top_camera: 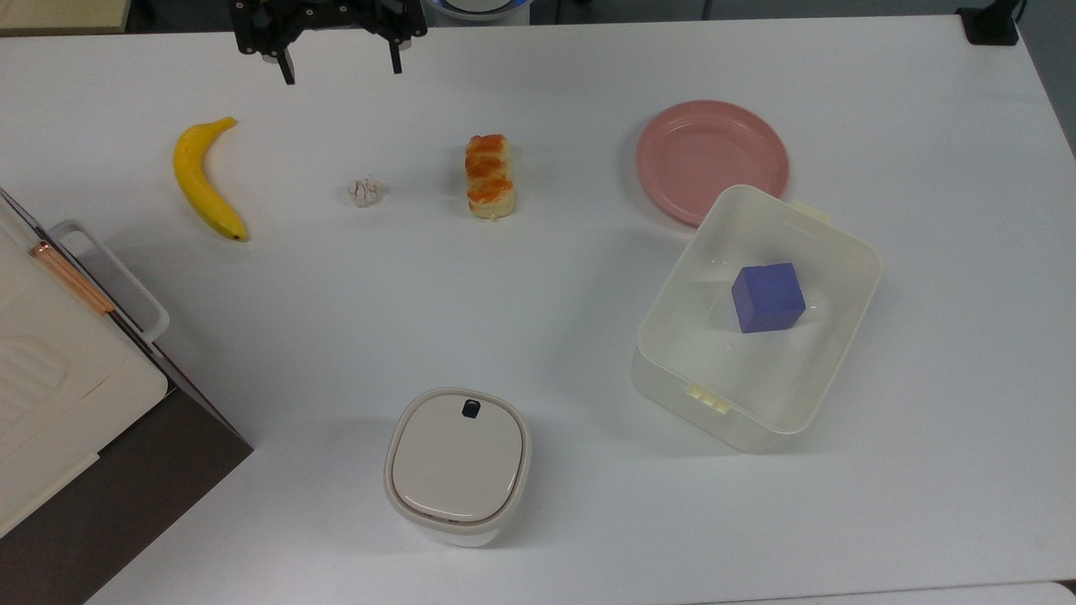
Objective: Put the bread on a plate
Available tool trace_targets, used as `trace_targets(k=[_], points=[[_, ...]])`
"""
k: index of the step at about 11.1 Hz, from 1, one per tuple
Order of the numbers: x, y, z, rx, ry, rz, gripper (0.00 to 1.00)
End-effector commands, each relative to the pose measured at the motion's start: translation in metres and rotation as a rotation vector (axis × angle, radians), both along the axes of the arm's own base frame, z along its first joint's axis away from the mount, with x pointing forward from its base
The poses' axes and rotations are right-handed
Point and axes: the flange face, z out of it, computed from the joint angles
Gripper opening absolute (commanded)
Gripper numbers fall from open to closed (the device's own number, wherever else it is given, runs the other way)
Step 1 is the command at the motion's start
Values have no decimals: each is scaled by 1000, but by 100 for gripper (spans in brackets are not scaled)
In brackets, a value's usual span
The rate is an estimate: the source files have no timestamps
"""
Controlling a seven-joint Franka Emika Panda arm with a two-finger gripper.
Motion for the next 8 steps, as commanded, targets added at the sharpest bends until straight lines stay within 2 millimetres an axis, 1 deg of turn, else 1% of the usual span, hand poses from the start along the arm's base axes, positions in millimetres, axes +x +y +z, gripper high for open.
trace_targets(k=[1,4,5,8], points=[[-7,4,1,34,3,21,100],[-9,5,2,34,2,24,100],[-13,6,-3,37,13,36,100],[-35,14,-13,45,25,54,100]])
